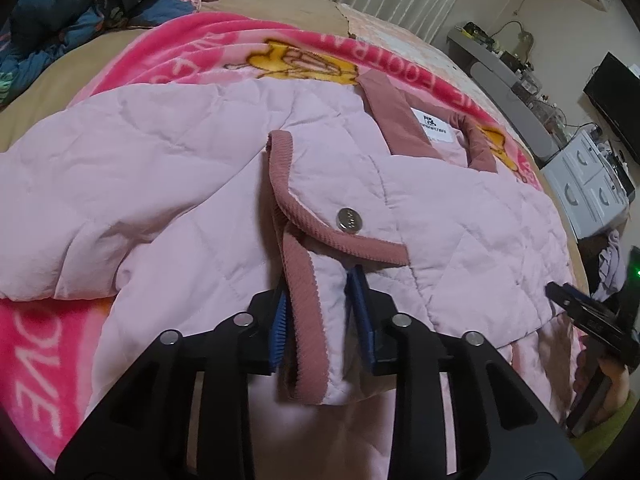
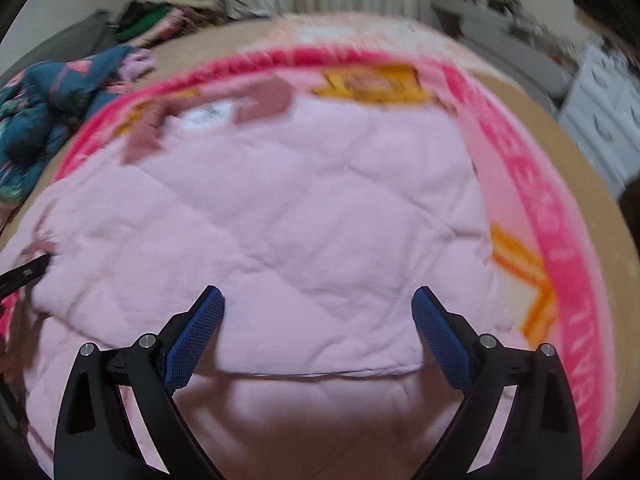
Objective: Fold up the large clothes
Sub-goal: 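Fold the held sleeve across the jacket front and release it, then move the left tool to the other sleeve cuff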
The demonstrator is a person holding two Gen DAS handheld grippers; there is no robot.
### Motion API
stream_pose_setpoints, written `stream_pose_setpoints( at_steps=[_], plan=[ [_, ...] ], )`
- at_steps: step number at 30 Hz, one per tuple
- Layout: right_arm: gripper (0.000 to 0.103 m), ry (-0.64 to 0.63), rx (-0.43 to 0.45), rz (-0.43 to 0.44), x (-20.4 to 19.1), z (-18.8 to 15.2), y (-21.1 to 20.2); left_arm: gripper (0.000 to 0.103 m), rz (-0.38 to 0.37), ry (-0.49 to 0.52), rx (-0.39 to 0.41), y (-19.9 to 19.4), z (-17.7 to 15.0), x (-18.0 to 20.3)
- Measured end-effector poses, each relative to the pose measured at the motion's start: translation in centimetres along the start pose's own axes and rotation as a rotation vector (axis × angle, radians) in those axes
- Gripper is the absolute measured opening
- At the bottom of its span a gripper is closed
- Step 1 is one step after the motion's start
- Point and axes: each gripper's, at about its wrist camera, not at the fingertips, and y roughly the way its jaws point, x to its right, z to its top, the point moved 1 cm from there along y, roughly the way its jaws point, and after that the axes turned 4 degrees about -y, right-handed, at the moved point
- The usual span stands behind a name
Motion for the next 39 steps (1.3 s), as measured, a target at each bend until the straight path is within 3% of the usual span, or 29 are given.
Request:
stream_pose_setpoints(
  at_steps=[4, 6, 8, 10, 13, 23, 39],
  plan=[
    [0.095, 0.018, 0.006, -0.015, 0.1, -0.2, -0.3, 0.03, 0.021, 0.033, -0.001, -0.3, 0.0, 0.7],
    [0.095, 0.011, 0.024, 0.005, -0.3, -0.2, -1.3, 0.037, 0.016, 0.034, -0.002, -0.8, 0.0, 0.8],
    [0.096, 0.014, 0.044, 0.026, -0.6, -0.6, -2.3, 0.057, 0.012, 0.035, 0.005, -1.4, 0.0, 1.1],
    [0.096, 0.01, 0.069, 0.041, -1.0, -1.0, -3.7, 0.067, 0.023, 0.044, 0.026, -2.4, -0.1, 1.5],
    [0.099, -0.004, 0.097, 0.057, -1.9, -1.5, -5.4, 0.094, 0.066, 0.038, 0.057, -3.9, -0.4, 1.7],
    [0.099, -0.073, 0.158, 0.09, -6.2, -1.9, -9.5, 0.094, 0.115, 0.008, 0.07, -7.3, -1.3, 0.6],
    [0.099, -0.194, 0.202, 0.14, -15.1, -1.9, -12.4, 0.094, 0.17, -0.135, 0.113, -11.3, -2.5, -7.6]
  ],
)
